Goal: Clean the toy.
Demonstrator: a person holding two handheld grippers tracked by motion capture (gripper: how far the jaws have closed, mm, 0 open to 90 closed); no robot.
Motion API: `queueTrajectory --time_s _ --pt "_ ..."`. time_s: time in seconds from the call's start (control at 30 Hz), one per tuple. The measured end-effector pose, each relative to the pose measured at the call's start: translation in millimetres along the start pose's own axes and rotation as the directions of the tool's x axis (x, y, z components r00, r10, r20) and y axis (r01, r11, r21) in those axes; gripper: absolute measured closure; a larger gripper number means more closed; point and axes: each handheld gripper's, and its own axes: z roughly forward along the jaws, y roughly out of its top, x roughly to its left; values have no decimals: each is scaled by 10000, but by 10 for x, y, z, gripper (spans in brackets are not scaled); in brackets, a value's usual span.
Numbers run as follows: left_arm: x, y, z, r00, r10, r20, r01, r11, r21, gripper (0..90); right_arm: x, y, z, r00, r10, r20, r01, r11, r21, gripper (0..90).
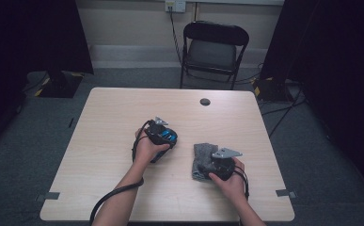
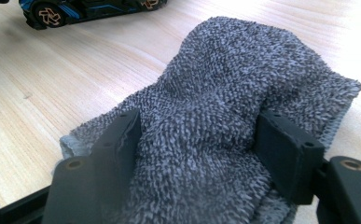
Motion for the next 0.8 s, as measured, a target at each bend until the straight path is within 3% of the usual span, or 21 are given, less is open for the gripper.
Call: queueTrajectory --time_s 0.3,0.63,0.8 --pt "-10 -46 34 9996 228 -175 -230 9996 -152 208 0 1 1 10000 -8 -2 8 10000 9 327" --pt "-4 -49 23 9982 587 -97 -588 9982 -104 252 -3 1 2 10000 13 -21 -13 10000 16 327" --pt "-7 -49 15 9983 571 -97 -572 9983 -59 255 -4 1 2 10000 18 -27 -18 10000 14 327"
